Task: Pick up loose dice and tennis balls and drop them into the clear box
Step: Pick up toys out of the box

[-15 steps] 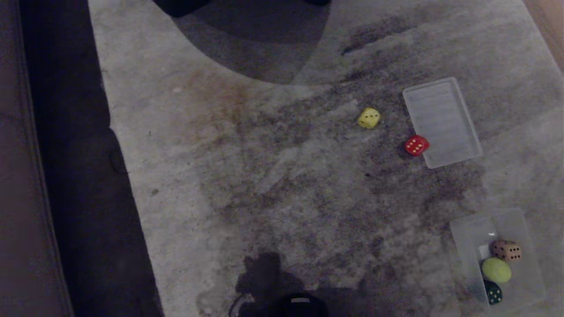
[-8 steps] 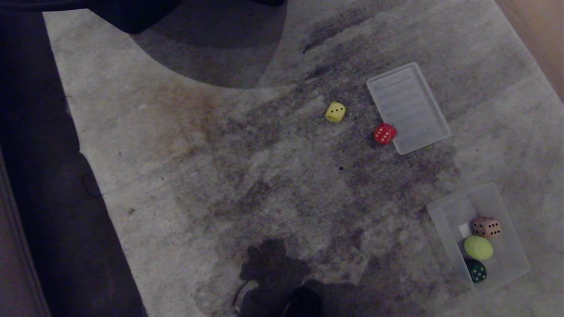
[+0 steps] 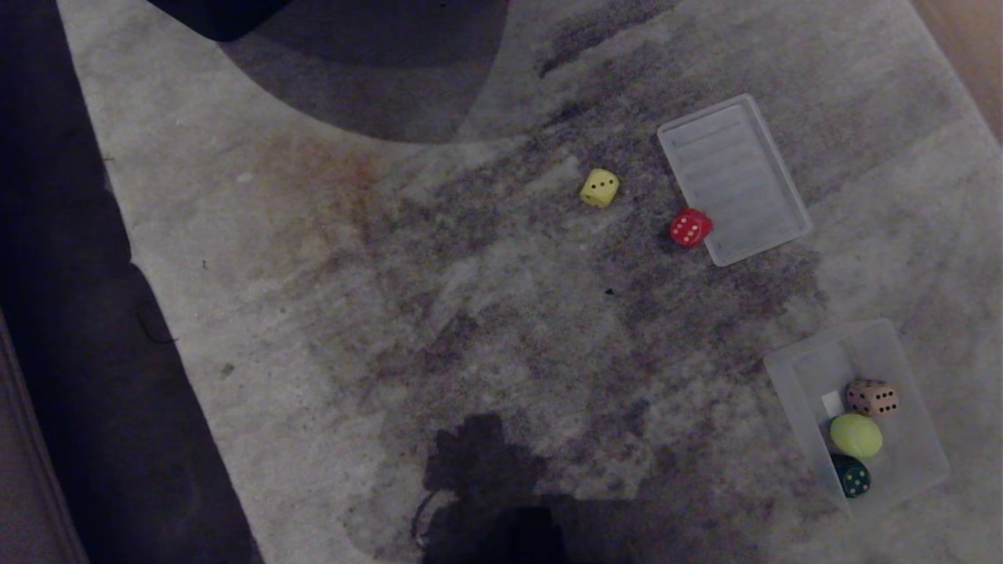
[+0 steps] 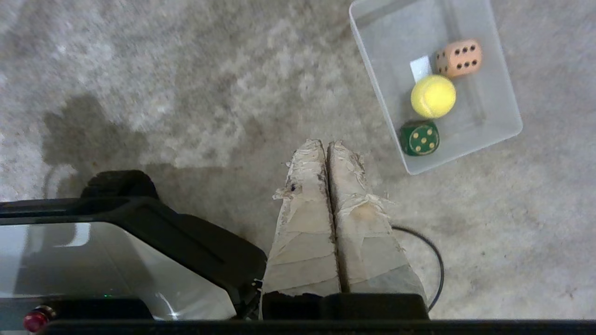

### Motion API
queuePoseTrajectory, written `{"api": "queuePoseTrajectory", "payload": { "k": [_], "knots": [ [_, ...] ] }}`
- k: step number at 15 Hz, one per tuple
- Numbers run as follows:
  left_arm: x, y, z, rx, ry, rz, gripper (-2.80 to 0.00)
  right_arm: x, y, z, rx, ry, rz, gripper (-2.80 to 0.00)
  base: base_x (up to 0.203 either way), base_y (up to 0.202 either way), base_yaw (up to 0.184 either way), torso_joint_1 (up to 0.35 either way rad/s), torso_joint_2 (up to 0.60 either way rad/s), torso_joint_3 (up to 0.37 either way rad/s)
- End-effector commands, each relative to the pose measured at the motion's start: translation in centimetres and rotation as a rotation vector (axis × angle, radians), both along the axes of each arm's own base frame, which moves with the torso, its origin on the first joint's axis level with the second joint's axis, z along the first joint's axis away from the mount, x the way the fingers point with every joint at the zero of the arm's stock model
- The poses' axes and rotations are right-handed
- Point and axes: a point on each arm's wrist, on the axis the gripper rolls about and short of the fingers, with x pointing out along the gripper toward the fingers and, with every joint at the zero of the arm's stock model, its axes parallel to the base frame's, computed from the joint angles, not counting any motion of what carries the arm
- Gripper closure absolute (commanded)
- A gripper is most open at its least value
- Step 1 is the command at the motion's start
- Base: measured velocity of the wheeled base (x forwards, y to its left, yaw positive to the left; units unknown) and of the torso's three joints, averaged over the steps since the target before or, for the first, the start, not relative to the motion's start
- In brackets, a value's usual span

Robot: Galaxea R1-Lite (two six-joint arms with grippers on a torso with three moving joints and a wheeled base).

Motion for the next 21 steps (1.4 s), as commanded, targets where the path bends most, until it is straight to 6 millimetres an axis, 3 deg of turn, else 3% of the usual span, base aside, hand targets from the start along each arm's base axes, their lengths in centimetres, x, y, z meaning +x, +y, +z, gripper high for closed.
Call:
{"api": "queuePoseTrajectory", "payload": {
  "k": [1, 9, 11, 13, 15, 17, 21],
  "knots": [
    [0.0, 0.0, 0.0, -0.001, 0.002, 0.001, 0.0, 0.0, 0.0, 0.0, 0.0, 0.003, 0.0, 0.0, 0.0, 0.0, 0.0, 0.002, 0.0, -0.179],
    [0.0, 0.0, 0.0, -0.011, 0.003, 0.003, 0.0, 0.1, 0.0, 0.3, 0.007, 0.011, -0.008, 0.0, 0.0, 0.0, 0.0, 0.001, 0.0, -0.095],
    [0.0, 0.0, 0.0, -0.011, 0.003, 0.003, 0.0, 0.4, 0.0, 2.1, 0.013, 0.039, -0.013, 0.0, 0.0, 0.0, 0.0, 0.0, 0.0, 0.0],
    [0.0, 0.0, 0.0, -0.011, 0.003, 0.003, 0.0, 2.0, 0.0, 4.9, 0.04, 0.132, -0.02, 0.0, 0.0, 0.0, 0.0, 0.0, 0.0, 0.0],
    [0.0, 0.0, 0.0, -0.011, 0.003, 0.003, 0.0, 5.3, 0.0, 7.3, 0.095, 0.244, -0.039, 0.0, 0.0, 0.0, 0.0, 0.0, 0.0, 0.0],
    [0.0, 0.0, 0.0, -0.011, 0.001, 0.003, 0.0, 10.1, 0.0, 8.5, 0.136, 0.333, -0.058, 0.0, 0.0, 0.0, 0.0, 0.0, 0.0, 0.0],
    [0.0, 0.0, 0.0, -0.011, 0.003, 0.002, 0.0, 20.8, 0.2, 7.1, 0.172, 0.415, -0.066, 0.0, 0.0, 0.0, 0.0, 0.0, 0.0, 0.0]
  ]
}}
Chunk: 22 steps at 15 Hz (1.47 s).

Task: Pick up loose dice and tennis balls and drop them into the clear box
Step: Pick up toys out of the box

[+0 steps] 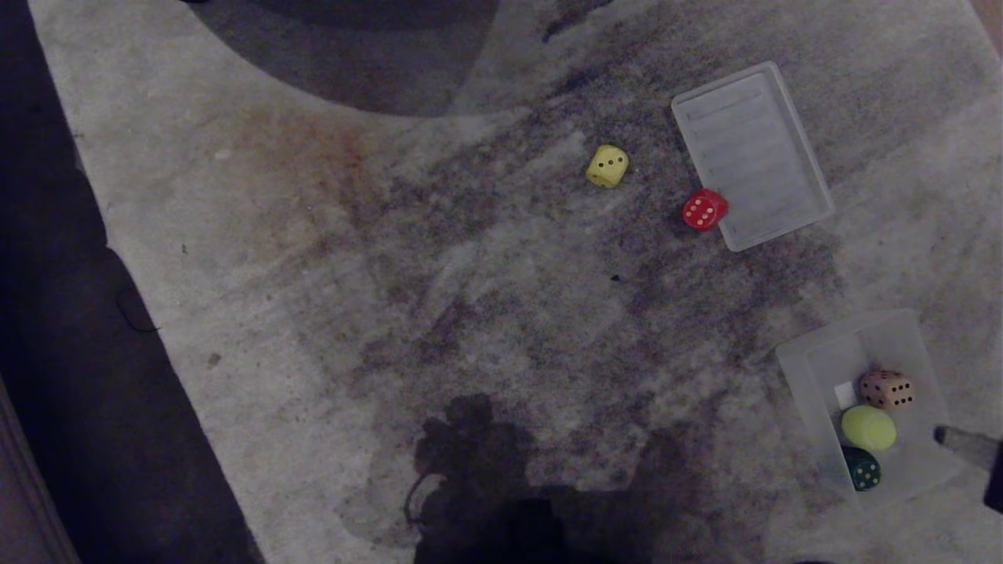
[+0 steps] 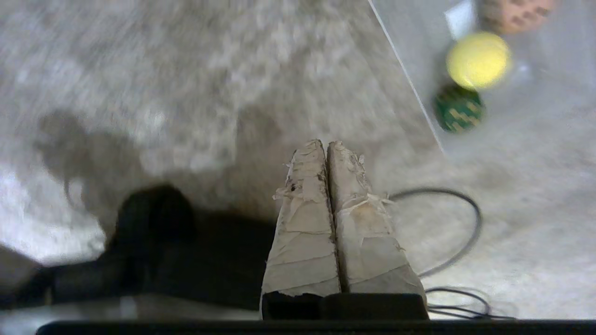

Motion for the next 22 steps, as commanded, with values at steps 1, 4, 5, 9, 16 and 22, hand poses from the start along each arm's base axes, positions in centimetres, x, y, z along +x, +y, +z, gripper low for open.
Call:
{"api": "queuePoseTrajectory", "payload": {
  "k": [1, 4, 5, 9, 16, 22],
  "knots": [
    [0.0, 0.0, 0.0, -0.001, 0.003, 0.001, 0.0, 9.0, 0.3, -3.5, 0.01, 0.163, 0.006, 0.0, 0.0, 0.0, 0.0, 0.0, 0.0, 0.0],
    [0.0, 0.0, 0.0, -0.001, 0.001, 0.001, 0.0, 16.2, 1.1, -4.8, 0.046, 0.098, 0.068, 0.0, 0.0, 0.0, 0.0, 0.0, 0.0, 0.0],
    [0.0, 0.0, 0.0, -0.001, 0.003, 0.001, 0.0, 18.0, 1.4, -4.9, 0.065, 0.067, 0.107, 0.0, 0.0, 0.0, 0.0, 0.0, 0.0, 0.0],
    [0.0, 0.0, 0.0, -0.001, 0.003, 0.001, 0.0, 21.7, 2.2, -2.7, 0.123, -0.073, 0.26, -2.8, 0.0, 0.0, 0.0, 0.0, 0.0, 0.0],
    [0.0, 0.0, 0.0, -0.001, 0.003, 0.001, 0.0, 24.7, 2.4, -1.1, 0.002, -0.179, 0.328, -2.8, 0.0, 0.0, 0.0, 0.0, 0.0, 0.0],
    [0.0, 0.0, 0.0, -0.001, 0.003, 0.001, 0.0, 27.5, 2.6, -1.2, -0.003, -0.251, 0.328, -2.8, 0.0, 0.0, 0.0, 0.0, 0.0, 0.0]
  ]
}}
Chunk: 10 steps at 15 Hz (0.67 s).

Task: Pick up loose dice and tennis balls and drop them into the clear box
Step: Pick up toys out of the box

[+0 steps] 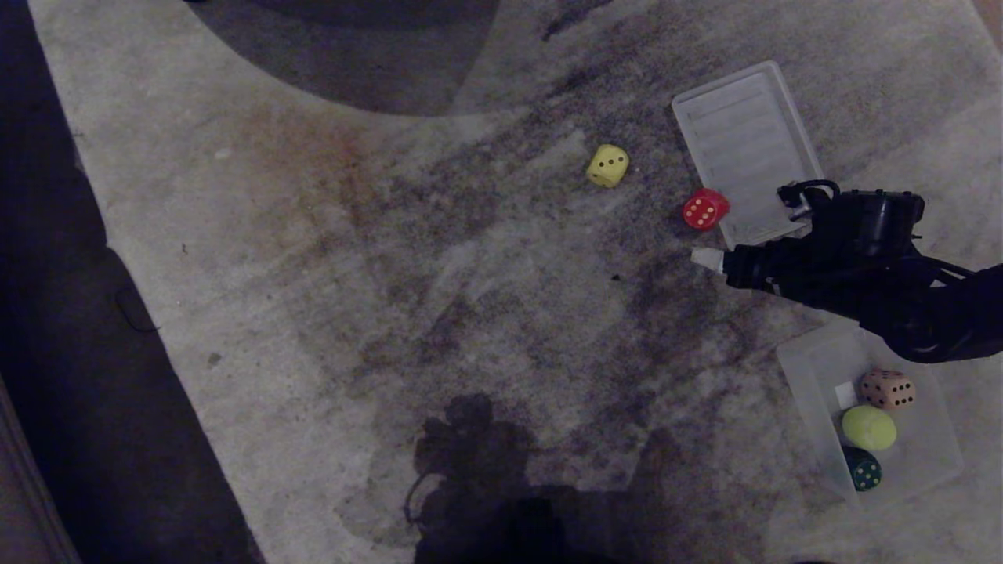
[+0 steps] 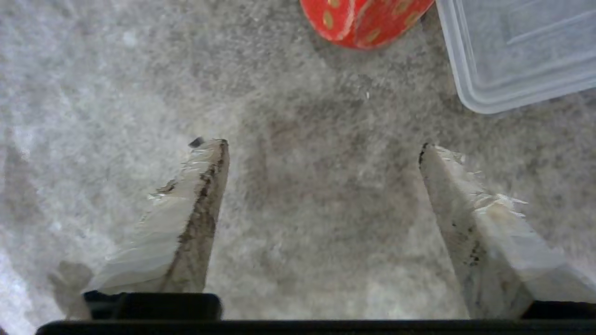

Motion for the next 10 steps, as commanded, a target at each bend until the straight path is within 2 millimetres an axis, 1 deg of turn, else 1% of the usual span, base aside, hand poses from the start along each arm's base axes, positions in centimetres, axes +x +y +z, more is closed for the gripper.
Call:
{"api": "queuePoseTrajectory", "payload": {
  "k": [1, 4, 8, 10],
  "knots": [
    [0.0, 0.0, 0.0, -0.001, 0.002, 0.0, 0.0, 0.9, 0.1, -1.0, 0.001, 0.016, 0.001, -2.8, 0.0, 0.0, 0.0, 0.0, 0.0, 0.0],
    [0.0, 0.0, 0.0, -0.001, 0.002, 0.001, 0.0, 1.9, 0.1, -1.4, 0.018, 0.015, -0.004, -2.8, 0.0, 0.0, 0.0, 0.0, 0.0, 0.0],
    [0.0, 0.0, 0.0, -0.001, 0.002, 0.0, 0.0, 2.6, 0.2, -1.1, 0.022, -0.035, -0.004, -2.8, 0.0, 0.0, 0.0, 0.0, 0.0, 0.0],
    [0.0, 0.0, 0.0, -0.001, 0.002, 0.001, 0.0, 2.6, 0.2, -1.0, 0.02, -0.045, -0.002, -2.8, 0.0, 0.0, 0.0, 0.0, 0.0, 0.0]
  ]
}}
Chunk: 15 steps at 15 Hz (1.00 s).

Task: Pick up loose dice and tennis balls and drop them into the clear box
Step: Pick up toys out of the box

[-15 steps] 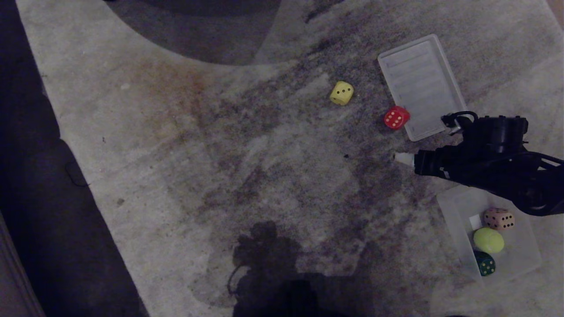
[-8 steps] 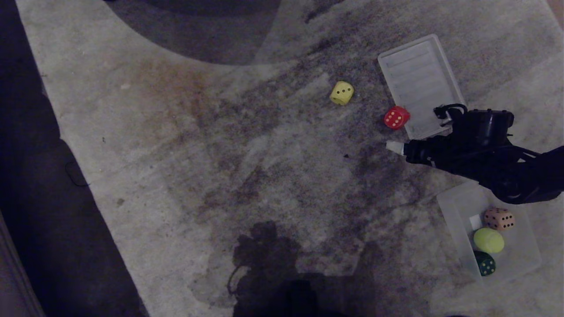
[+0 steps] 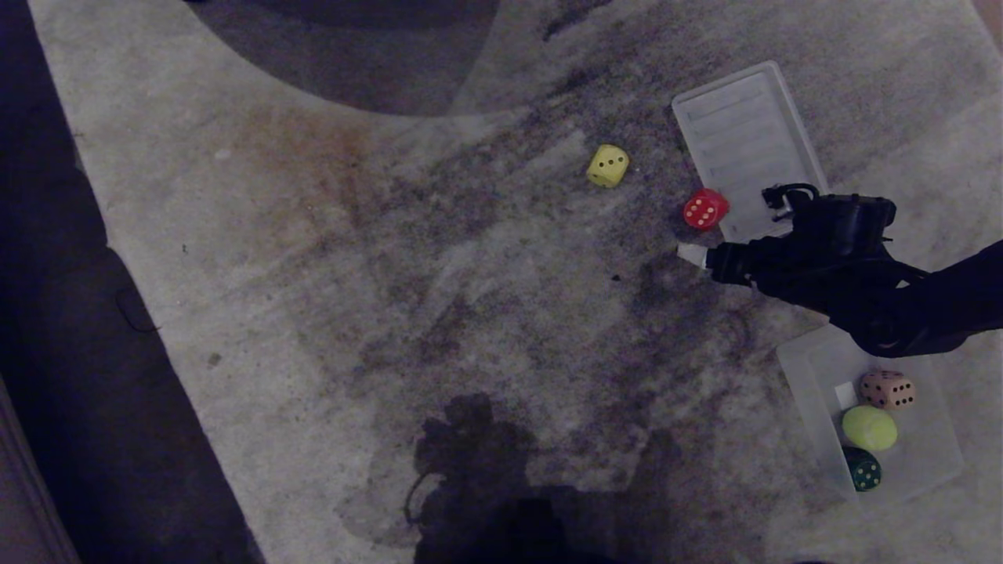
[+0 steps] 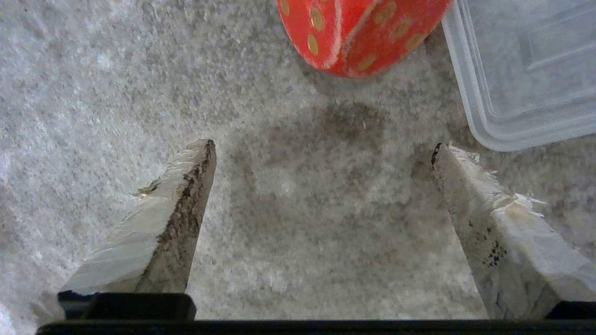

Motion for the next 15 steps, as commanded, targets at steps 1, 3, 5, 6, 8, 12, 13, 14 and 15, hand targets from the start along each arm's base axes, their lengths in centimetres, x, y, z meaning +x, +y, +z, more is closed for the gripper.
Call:
{"api": "queuePoseTrajectory", "payload": {
  "k": [1, 3, 5, 6, 8, 12, 13, 14, 15],
  "knots": [
    [0.0, 0.0, 0.0, -0.001, 0.001, 0.001, 0.0, 0.1, 0.0, 0.1, 0.0, -0.008, 0.002, -2.8, 0.0, 0.0, 0.0, 0.0, 0.0, 0.0],
    [0.0, 0.0, 0.0, -0.001, 0.002, 0.001, 0.0, 0.0, 0.0, 0.3, -0.003, -0.016, 0.003, -2.8, 0.0, 0.0, 0.0, 0.0, 0.0, 0.0],
    [0.0, 0.0, 0.0, -0.001, 0.002, 0.001, 0.0, -0.1, 0.0, 0.5, -0.003, -0.02, 0.004, -2.8, 0.0, 0.0, 0.0, 0.0, 0.0, 0.0],
    [0.0, 0.0, 0.0, -0.001, 0.002, 0.001, 0.0, -0.1, 0.0, 0.6, -0.003, -0.022, 0.003, -2.8, 0.0, 0.0, 0.0, 0.0, 0.0, 0.0],
    [0.0, 0.0, 0.0, -0.001, 0.002, 0.001, 0.0, -0.4, 0.0, 1.3, 0.0, -0.041, 0.005, -2.8, 0.0, 0.0, 0.0, 0.0, 0.0, 0.0],
    [0.0, 0.0, 0.0, -0.001, 0.002, 0.001, 0.0, -0.6, -0.1, 2.0, 0.002, -0.053, 0.004, -2.8, 0.0, 0.0, 0.0, 0.0, 0.0, 0.0],
    [0.0, 0.0, 0.0, -0.001, 0.002, -0.001, 0.0, -0.6, -0.1, 2.0, 0.003, -0.055, 0.005, -2.8, 0.0, 0.0, 0.0, 0.0, 0.0, 0.0],
    [0.0, 0.0, 0.0, -0.001, 0.002, 0.001, 0.0, -0.6, -0.1, 2.2, 0.003, -0.061, 0.006, -2.8, 0.0, 0.0, 0.0, 0.0, 0.0, 0.0],
    [0.0, 0.0, 0.0, -0.001, 0.002, 0.001, 0.0, -0.3, -0.1, 2.1, 0.003, -0.063, 0.01, -2.8, 0.0, 0.0, 0.0, 0.0, 0.0, 0.0]
  ]
}}
